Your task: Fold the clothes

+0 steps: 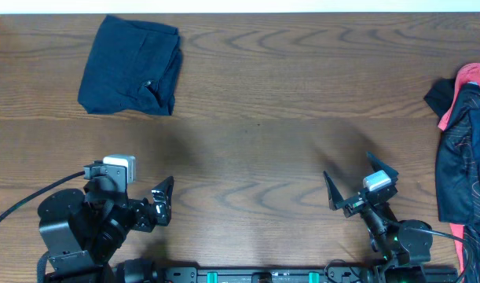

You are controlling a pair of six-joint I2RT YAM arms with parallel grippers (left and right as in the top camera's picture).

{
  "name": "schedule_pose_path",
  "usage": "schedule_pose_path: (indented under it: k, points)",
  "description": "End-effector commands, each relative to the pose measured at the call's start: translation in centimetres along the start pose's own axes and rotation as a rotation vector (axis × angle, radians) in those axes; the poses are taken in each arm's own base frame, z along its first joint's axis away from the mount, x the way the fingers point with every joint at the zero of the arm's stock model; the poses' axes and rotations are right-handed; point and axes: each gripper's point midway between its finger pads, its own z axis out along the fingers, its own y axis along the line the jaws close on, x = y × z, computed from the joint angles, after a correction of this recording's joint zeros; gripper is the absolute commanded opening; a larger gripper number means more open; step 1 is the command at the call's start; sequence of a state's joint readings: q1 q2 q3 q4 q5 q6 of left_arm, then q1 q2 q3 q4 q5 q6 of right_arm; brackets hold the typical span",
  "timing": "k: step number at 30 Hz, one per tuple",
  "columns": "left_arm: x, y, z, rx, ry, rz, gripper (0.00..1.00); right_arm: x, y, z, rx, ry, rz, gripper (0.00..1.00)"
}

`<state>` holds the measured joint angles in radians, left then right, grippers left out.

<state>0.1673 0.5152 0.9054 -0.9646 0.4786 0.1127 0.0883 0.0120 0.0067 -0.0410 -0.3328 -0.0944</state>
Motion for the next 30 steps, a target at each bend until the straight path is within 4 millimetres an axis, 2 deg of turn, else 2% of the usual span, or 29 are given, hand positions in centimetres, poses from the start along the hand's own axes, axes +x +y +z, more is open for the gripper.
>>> schedule_pose_path:
  k: [1, 4, 8, 14, 17, 21, 25, 30]
  points:
    - [0.1, -0.3, 0.1, 0.011, 0.006, 0.028, 0.98, 0.0, 0.2, 0.0, -0.011, 0.0, 0.011, 0.99]
    - [1.0, -0.9, -0.5, 0.027, 0.009, 0.04, 0.98, 0.0, 0.2, 0.0, -0.011, 0.0, 0.012, 0.99]
    - [0.4, -0.3, -1.7, -0.042, -0.086, 0.095, 0.98, 0.0, 0.2, 0.0, -0.011, -0.001, 0.011, 0.99]
    - [-2.7, -1.0, -3.6, -0.056, -0.373, 0.206, 0.98, 0.0, 0.2, 0.0, -0.011, 0.0, 0.011, 0.99]
    - [-3.6, -1.1, -3.9, -0.06, -0.477, 0.246, 0.98, 0.0, 0.2, 0.0, -0.011, 0.0, 0.011, 0.99]
    - [-3.2, -0.8, -2.9, -0.06, -0.543, 0.272, 0.98, 0.0, 0.2, 0.0, -0.011, -0.001, 0.011, 0.99]
    - [-1.8, -0.1, -1.2, -0.058, -0.574, 0.275, 0.98, 0.0, 0.2, 0.0, -0.011, 0.0, 0.011, 0.99]
    - [0.0, 0.6, 1.6, -0.034, -0.513, 0.248, 0.98, 0.0, 0.2, 0.0, -0.011, 0.0, 0.012, 0.99]
